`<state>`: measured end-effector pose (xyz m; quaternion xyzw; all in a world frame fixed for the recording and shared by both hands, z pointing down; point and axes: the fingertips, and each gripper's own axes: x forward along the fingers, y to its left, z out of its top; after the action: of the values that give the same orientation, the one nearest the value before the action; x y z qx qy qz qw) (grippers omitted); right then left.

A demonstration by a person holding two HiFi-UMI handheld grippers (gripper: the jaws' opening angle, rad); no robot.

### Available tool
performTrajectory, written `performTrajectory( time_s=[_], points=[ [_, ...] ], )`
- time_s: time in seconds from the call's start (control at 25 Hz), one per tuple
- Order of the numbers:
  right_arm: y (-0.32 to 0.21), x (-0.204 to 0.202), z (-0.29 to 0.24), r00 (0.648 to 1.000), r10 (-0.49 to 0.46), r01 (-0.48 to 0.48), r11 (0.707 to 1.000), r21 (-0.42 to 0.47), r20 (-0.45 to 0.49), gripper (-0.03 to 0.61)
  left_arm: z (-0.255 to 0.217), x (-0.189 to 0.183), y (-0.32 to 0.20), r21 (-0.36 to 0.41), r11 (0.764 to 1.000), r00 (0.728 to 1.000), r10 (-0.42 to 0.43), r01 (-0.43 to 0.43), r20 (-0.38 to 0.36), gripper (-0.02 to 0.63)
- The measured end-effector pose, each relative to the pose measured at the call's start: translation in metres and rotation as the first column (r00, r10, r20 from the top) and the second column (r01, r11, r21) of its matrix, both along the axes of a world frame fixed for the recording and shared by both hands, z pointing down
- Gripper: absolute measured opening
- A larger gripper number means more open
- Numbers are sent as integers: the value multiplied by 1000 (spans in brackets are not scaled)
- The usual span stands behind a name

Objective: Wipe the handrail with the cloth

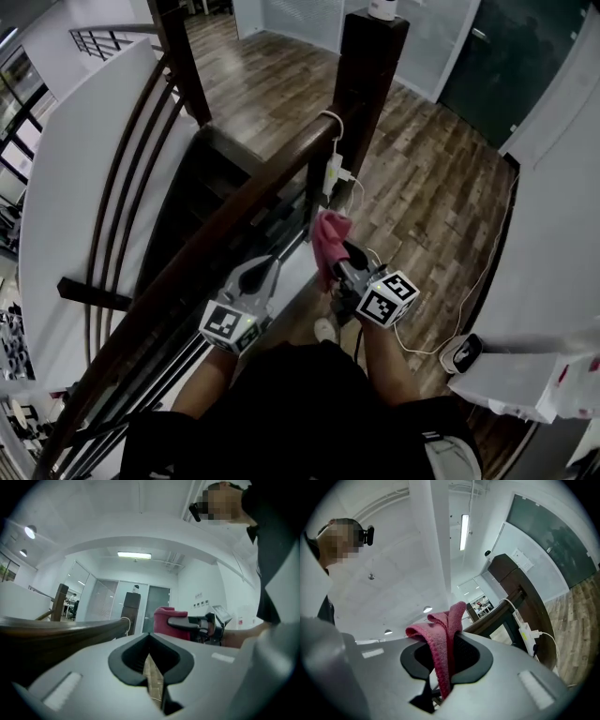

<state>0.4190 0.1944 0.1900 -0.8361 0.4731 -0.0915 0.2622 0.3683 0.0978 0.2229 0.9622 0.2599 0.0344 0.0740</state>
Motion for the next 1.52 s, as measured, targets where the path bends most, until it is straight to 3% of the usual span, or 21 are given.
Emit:
performTrajectory(
  time_s=[0.16,0.32,0.56,0.72,0.92,1.24,1.4,1.52],
  points=[
    [5,42,22,997,-72,73,997,-23,32,52,12,32,18,26,998,997,-62,61,54,0],
    [-4,81,51,990,-132,137,985,-105,55,52,27,59,29,39,992,989,-126,123,81,0],
    [-23,128,92,989,-146,150,958,-243,37,52,55,88,34,68,979,972,-201,194,123,0],
    [-41,151,117,990,-141,123,924,-362,-24,52,69,102,31,104,969,960,-239,226,144,0],
    [-63,171,139,984,-149,85,873,-481,-96,52,84,110,26,87,961,943,-274,262,191,0],
    [-77,197,151,982,-82,-29,826,-564,-171,52,102,117,20,101,952,925,-304,288,230,0],
    [-85,205,164,981,-14,-112,770,-628,-193,52,109,106,23,85,949,913,-315,303,261,0],
    [-83,209,181,984,-13,-111,731,-674,-177,51,119,102,22,88,938,895,-345,334,283,0]
  ],
)
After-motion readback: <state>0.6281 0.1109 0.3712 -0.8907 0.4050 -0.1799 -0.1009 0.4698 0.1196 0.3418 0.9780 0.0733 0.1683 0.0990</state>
